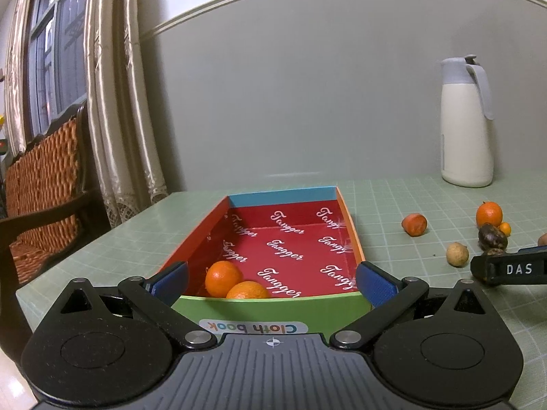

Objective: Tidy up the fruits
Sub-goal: 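Withdraw the left tool while the right tool approaches the dark dried fruit, then close the right tool on the dark dried fruit and lift it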

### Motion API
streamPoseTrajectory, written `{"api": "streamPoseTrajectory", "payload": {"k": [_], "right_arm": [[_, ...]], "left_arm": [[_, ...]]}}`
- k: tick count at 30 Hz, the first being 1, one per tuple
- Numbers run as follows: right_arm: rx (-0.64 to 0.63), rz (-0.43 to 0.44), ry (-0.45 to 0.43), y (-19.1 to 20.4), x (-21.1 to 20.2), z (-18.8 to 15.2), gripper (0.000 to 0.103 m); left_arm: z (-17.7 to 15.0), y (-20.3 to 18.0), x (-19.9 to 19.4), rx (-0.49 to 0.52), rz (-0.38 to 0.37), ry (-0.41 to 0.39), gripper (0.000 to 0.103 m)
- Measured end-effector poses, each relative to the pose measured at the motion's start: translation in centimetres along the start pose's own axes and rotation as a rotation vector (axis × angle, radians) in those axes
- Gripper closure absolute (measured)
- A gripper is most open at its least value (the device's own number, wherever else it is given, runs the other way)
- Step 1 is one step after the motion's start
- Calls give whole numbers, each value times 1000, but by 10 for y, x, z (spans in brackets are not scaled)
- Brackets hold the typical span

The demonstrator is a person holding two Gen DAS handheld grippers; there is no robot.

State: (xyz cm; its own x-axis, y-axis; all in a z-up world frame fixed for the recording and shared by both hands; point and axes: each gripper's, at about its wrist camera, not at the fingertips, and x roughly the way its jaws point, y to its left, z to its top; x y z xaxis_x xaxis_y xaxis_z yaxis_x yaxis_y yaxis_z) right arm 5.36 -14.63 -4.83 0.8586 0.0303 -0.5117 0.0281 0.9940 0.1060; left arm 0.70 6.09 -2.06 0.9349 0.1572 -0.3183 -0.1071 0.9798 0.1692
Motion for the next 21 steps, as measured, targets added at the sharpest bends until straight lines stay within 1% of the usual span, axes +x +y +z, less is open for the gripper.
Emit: {"api": "streamPoseTrajectory", "payload": {"k": [1,4,6,7,8,13,21], "right_arm": [[-5,1,4,1,1,0,36],[-25,-1,21,4,5,0,45],[-30,-8,41,5,9,-1,47],[-32,-11,37,5,9,-1,50],[-36,-17,37,6,9,-1,55],[-47,-26,33,7,10,-2,57],[-39,-14,28,6,8,-2,57]], "left_arm": [[0,0,0,0,0,0,0],[-1,1,0,-1,0,0,0],[-1,1,0,-3,1,1,0],[-1,2,0,-4,1,2,0],[-1,3,1,-6,1,3,0],[0,5,2,-13,6,7,0],[0,8,3,-28,8,7,0]]}}
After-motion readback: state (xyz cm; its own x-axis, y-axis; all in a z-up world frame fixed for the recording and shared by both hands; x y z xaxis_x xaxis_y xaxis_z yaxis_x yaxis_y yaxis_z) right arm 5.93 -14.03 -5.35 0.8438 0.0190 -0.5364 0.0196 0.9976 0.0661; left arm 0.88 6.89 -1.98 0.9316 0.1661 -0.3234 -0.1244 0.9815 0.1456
